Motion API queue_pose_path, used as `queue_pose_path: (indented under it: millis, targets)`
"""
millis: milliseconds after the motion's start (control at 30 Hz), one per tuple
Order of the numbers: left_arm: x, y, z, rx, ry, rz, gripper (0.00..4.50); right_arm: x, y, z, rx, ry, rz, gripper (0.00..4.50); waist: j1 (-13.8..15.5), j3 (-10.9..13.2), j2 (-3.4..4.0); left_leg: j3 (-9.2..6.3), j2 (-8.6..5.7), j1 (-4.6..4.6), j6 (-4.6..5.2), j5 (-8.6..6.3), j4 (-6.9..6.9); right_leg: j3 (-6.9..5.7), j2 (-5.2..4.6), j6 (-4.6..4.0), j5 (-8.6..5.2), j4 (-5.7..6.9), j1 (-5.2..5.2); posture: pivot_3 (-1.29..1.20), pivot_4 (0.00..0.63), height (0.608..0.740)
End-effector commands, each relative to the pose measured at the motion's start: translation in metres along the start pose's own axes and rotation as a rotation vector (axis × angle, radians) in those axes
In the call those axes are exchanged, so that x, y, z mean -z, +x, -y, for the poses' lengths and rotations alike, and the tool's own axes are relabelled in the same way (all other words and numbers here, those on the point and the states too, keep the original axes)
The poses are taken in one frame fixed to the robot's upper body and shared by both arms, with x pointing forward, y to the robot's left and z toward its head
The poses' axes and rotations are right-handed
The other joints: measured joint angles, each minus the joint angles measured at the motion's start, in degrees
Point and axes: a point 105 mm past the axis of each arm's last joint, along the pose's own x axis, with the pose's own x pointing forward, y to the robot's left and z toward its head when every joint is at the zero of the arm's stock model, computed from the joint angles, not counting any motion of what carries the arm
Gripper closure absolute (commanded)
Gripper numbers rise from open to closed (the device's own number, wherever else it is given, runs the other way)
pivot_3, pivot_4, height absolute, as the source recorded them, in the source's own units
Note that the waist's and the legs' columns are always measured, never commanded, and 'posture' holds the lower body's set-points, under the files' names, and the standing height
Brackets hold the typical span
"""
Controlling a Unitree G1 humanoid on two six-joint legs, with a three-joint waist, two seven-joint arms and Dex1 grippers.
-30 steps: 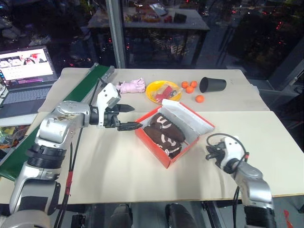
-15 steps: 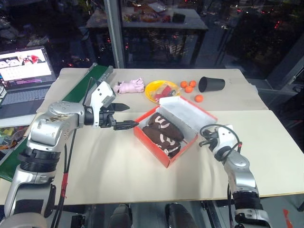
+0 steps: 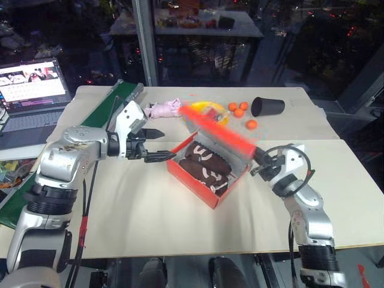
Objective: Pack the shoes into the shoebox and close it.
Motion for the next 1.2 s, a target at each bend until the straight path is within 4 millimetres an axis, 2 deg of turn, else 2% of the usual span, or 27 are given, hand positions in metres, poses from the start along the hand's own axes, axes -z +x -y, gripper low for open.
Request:
queue_pose_path:
  millis: [33,200,267,367,433,500,633,700,767,867,967,1000,1033,1067,1133,1200]
  targets:
    - [-0.012,-0.003,-0.001,-0.013,0.048,0.027,0.0,-0.014,0.0,-0.02,-0.119,0.024,-0.014,4.45,-0.04,0.0,0.0,0.0,0.0,0.0,0.0,0.0,0.04,0.0,0.0,0.0,0.0,0.01,0.0,0.0,0.15,0.74]
    - [-0.009,-0.001,0.002,-0.016,0.029,0.035,0.0,-0.016,0.024,-0.042,-0.218,0.059,-0.054,4.45,-0.31,0.0,0.0,0.0,0.0,0.19,0.0,0.0,0.07,0.01,0.01,0.0,0.0,0.05,0.15,0.0,0.15,0.74]
    - [-0.004,0.001,0.002,-0.025,0.015,0.035,0.0,-0.009,0.039,-0.06,-0.298,0.06,-0.115,4.45,-0.42,0.0,0.0,0.0,0.0,0.21,0.0,0.0,0.06,0.03,0.02,0.0,0.0,0.03,0.16,0.0,0.15,0.74]
    - [0.003,0.002,0.002,-0.05,0.001,0.026,0.0,0.011,0.046,-0.076,-0.38,0.03,-0.234,4.45,-0.24,0.0,0.0,0.0,0.0,0.23,0.0,0.0,0.04,0.03,0.02,0.0,0.0,0.03,0.19,0.0,0.15,0.74]
    - [0.008,0.001,0.002,-0.076,-0.009,0.024,0.0,0.036,0.042,-0.077,-0.386,-0.033,-0.357,4.45,0.31,0.0,0.0,-0.02,0.0,0.2,0.0,0.0,0.01,-0.01,0.02,-0.04,0.0,0.01,0.2,0.0,0.15,0.74]
    - [0.01,0.001,0.0,-0.107,-0.007,0.035,0.0,0.052,0.038,-0.074,-0.376,-0.063,-0.423,4.45,0.82,0.0,0.0,-0.01,-0.01,0.17,0.0,0.0,0.02,-0.02,-0.01,-0.07,0.02,-0.04,0.2,0.0,0.15,0.74]
    - [0.009,0.001,-0.008,-0.195,-0.02,0.089,0.0,0.062,0.034,-0.064,-0.315,-0.03,-0.429,4.45,1.5,-0.05,-0.11,-0.03,-0.05,0.37,0.0,-0.01,0.06,-0.02,-0.03,0.06,-0.04,-0.17,0.52,0.0,0.15,0.74]
    - [0.013,0.002,-0.013,-0.242,-0.03,0.103,0.0,0.057,0.033,-0.058,-0.282,-0.015,-0.398,4.45,1.61,-0.1,-0.15,-0.02,-0.05,0.53,-0.01,-0.01,0.1,-0.01,-0.04,0.01,-0.06,-0.17,0.69,0.0,0.15,0.74]
    - [0.017,0.004,-0.013,-0.255,-0.047,0.112,0.0,0.032,0.034,-0.054,-0.267,0.034,-0.303,4.45,1.75,-0.1,-0.16,-0.02,-0.05,0.6,-0.01,-0.01,0.1,-0.01,-0.06,-0.3,-0.24,-0.17,0.77,0.0,0.15,0.74]
    - [0.024,0.007,-0.009,-0.244,-0.082,0.128,0.0,-0.001,0.031,-0.042,-0.226,0.06,-0.192,4.45,1.79,-0.1,-0.16,-0.02,-0.06,0.43,-0.01,-0.01,0.09,0.0,-0.05,-0.14,-0.14,-0.17,0.63,0.0,0.15,0.74]
    - [0.035,0.011,-0.01,-0.261,-0.1,0.129,0.0,-0.03,0.017,-0.021,-0.147,0.033,-0.122,3.71,1.75,-0.08,-0.16,-0.02,-0.06,0.36,-0.01,-0.01,0.03,0.0,-0.04,-0.14,0.09,-0.17,0.52,0.0,0.15,0.74]
    - [0.036,0.012,-0.009,-0.257,-0.105,0.141,0.0,-0.035,0.01,-0.014,-0.118,-0.002,-0.124,3.26,1.75,-0.08,-0.16,-0.02,-0.06,0.36,-0.01,-0.01,0.0,0.0,-0.03,-0.13,0.08,-0.17,0.52,0.0,0.15,0.74]
    - [0.036,0.012,-0.008,-0.25,-0.11,0.162,0.0,-0.037,0.004,-0.007,-0.091,-0.027,-0.13,3.06,1.78,-0.08,-0.16,-0.02,-0.06,0.37,-0.01,-0.01,-0.02,0.0,-0.03,-0.12,0.07,-0.17,0.51,0.0,0.15,0.74]
    - [0.036,0.013,-0.007,-0.245,-0.112,0.175,0.0,-0.038,-0.001,-0.003,-0.074,-0.043,-0.137,2.56,1.83,-0.08,-0.16,-0.03,-0.06,0.38,-0.01,-0.01,-0.05,-0.01,-0.03,-0.09,0.04,-0.19,0.52,0.0,0.15,0.74]
    - [0.035,0.01,-0.007,-0.26,-0.103,0.234,0.0,-0.034,-0.018,0.013,0.005,-0.069,-0.162,2.06,1.8,-0.08,-0.16,-0.02,-0.06,0.38,-0.01,-0.01,-0.05,-0.01,-0.03,-0.04,0.01,-0.23,0.54,0.0,0.15,0.74]
    - [0.047,0.006,-0.012,-0.337,-0.076,0.227,0.0,-0.028,-0.04,0.034,0.121,-0.083,-0.185,1.26,1.83,-0.08,-0.17,-0.02,-0.06,0.4,-0.01,-0.01,-0.05,-0.01,-0.05,-0.02,-0.02,-0.25,0.58,0.0,0.15,0.74]
